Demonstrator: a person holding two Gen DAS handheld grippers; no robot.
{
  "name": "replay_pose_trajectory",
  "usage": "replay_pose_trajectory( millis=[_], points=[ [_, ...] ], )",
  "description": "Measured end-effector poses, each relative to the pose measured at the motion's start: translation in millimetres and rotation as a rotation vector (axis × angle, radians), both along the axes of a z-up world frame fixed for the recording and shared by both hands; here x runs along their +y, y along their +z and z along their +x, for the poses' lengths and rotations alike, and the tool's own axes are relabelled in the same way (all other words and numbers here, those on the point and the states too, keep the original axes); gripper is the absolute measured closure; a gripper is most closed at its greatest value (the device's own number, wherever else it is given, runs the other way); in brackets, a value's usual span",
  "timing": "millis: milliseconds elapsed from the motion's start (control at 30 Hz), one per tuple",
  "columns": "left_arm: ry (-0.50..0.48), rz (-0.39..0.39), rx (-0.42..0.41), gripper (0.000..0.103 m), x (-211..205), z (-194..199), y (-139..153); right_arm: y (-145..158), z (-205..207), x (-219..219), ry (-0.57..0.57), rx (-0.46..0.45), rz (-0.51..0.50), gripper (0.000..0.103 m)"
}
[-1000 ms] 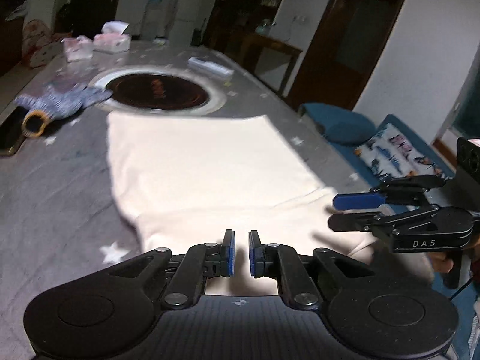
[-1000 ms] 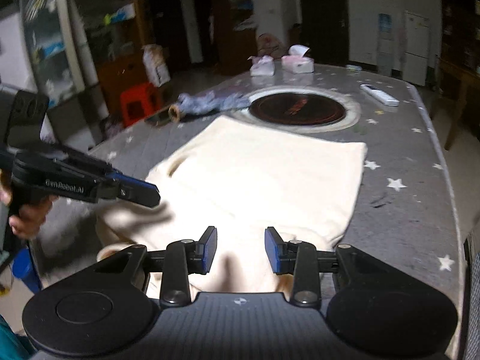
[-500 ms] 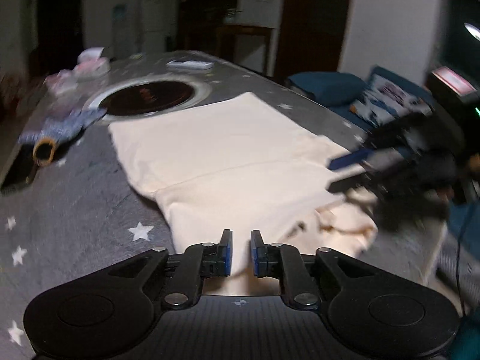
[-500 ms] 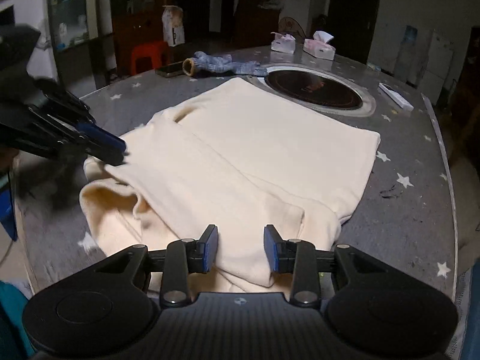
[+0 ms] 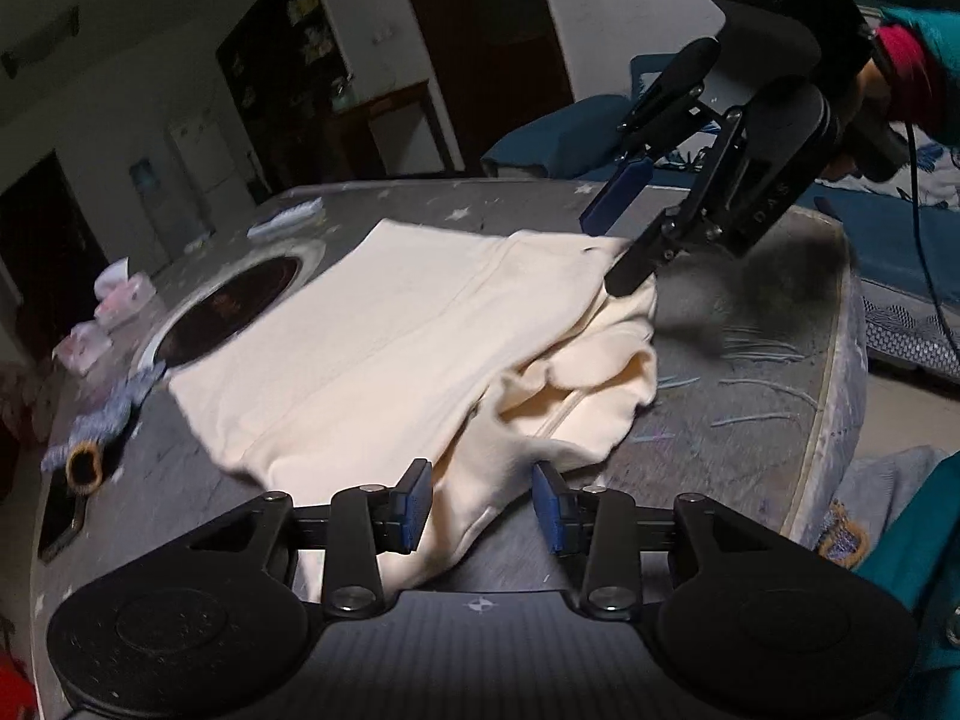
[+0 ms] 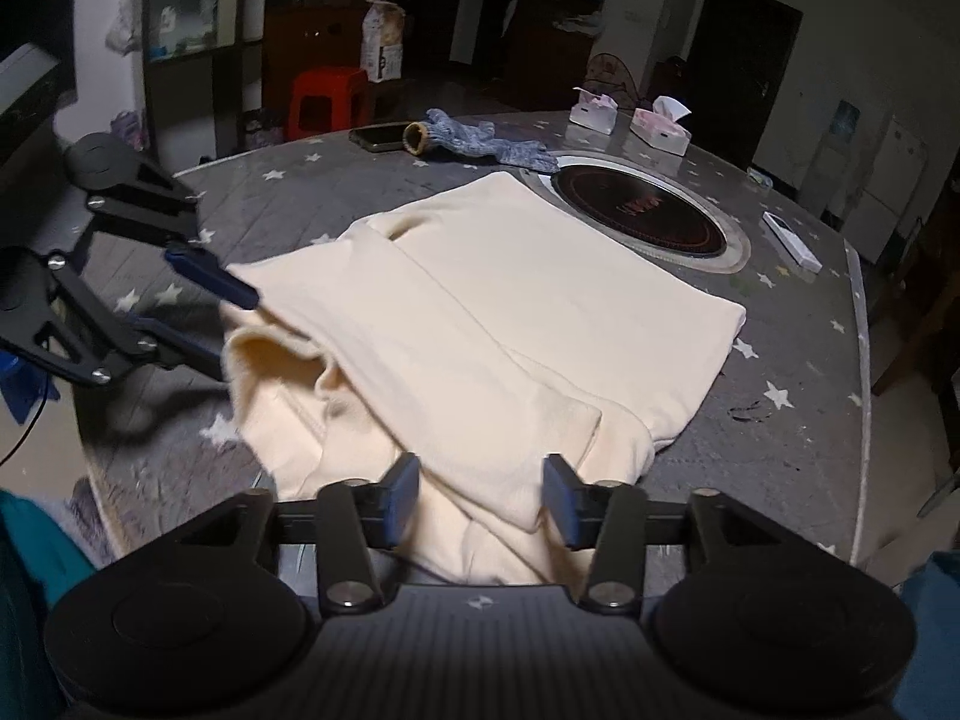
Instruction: Fold clothes
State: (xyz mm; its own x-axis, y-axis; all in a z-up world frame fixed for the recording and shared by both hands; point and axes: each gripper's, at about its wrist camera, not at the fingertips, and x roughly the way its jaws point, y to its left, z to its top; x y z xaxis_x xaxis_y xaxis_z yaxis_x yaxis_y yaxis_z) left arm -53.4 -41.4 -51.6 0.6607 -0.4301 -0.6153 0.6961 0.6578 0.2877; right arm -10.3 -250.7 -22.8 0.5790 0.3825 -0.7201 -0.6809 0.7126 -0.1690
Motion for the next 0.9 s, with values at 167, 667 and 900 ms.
replay_pose_trajectory(
  millis=[167,667,900],
  points=[
    [-0.001,-0.042,-0.003,0.093,-1,4,2,-8,-20,7,0.09,-0.05,-0.088,0.045],
    [0.105,-0.175,0.054,0.087,27,32,17,-29,2,26,0.147,-0.044,-0.003,0.08],
    [0.094,-0.121,0.035,0.06,32,25,10,-15,26,9,0.067,0.057,0.128,0.089]
  ],
)
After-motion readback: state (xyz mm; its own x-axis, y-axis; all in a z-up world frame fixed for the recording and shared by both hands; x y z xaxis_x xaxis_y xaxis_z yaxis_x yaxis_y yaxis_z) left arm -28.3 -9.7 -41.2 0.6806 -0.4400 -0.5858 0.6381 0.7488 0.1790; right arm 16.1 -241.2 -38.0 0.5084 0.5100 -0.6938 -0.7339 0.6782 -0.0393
